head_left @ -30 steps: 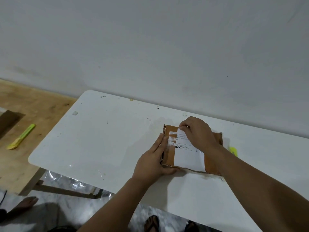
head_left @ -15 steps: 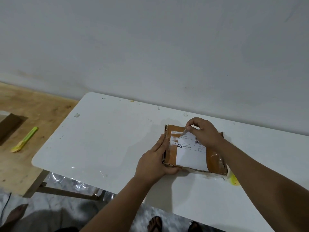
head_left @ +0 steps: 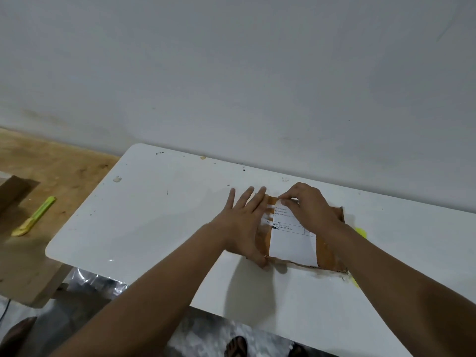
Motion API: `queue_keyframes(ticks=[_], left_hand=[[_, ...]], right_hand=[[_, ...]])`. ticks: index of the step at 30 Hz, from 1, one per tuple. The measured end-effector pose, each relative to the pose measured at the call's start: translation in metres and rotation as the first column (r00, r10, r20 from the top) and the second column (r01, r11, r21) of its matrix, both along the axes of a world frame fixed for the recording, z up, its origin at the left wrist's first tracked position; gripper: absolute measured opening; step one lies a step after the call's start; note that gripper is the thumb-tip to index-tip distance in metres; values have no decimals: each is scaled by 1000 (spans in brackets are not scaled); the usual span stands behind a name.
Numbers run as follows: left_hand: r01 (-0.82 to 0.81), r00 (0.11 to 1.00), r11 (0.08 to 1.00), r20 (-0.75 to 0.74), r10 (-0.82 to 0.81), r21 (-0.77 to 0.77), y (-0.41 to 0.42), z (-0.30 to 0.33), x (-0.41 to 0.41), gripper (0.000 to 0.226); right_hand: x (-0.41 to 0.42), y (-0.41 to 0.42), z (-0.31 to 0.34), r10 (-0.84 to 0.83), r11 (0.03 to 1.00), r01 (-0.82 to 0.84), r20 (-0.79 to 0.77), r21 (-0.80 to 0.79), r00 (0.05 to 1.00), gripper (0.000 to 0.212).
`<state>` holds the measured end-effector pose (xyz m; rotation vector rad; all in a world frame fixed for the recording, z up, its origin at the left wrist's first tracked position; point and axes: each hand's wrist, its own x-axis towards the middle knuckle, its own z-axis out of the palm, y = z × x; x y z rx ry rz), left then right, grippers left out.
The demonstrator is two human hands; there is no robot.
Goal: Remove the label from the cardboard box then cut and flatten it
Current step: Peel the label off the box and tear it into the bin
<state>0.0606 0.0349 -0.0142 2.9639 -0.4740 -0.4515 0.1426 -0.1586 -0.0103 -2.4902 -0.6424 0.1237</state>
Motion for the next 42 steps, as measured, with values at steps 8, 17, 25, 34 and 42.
queue_keyframes(ticks=[8, 17, 25, 34, 42], left_hand=[[48, 995, 999, 91, -50, 23, -1, 1, 13, 146], [21, 992, 1000, 124, -23, 14, -1, 2, 8, 146], [-33, 997, 999, 74, 30, 38, -2, 1, 8, 150], [-19, 998, 998, 58, 15, 66, -7, 8, 14, 150], [59, 996, 986, 61, -69, 158, -19, 10, 23, 160]], right_hand=[[-1, -3, 4, -55, 998, 55, -9, 0, 998, 20], [-3, -23, 8, 4, 996, -1, -27, 86, 1000, 13], [-14, -38, 9, -39, 980, 59, -105, 192, 994, 19], [-25, -64, 17, -129, 947, 176, -182, 270, 975, 18], [-30, -63, 7, -178, 911, 246, -223, 331, 958, 9]])
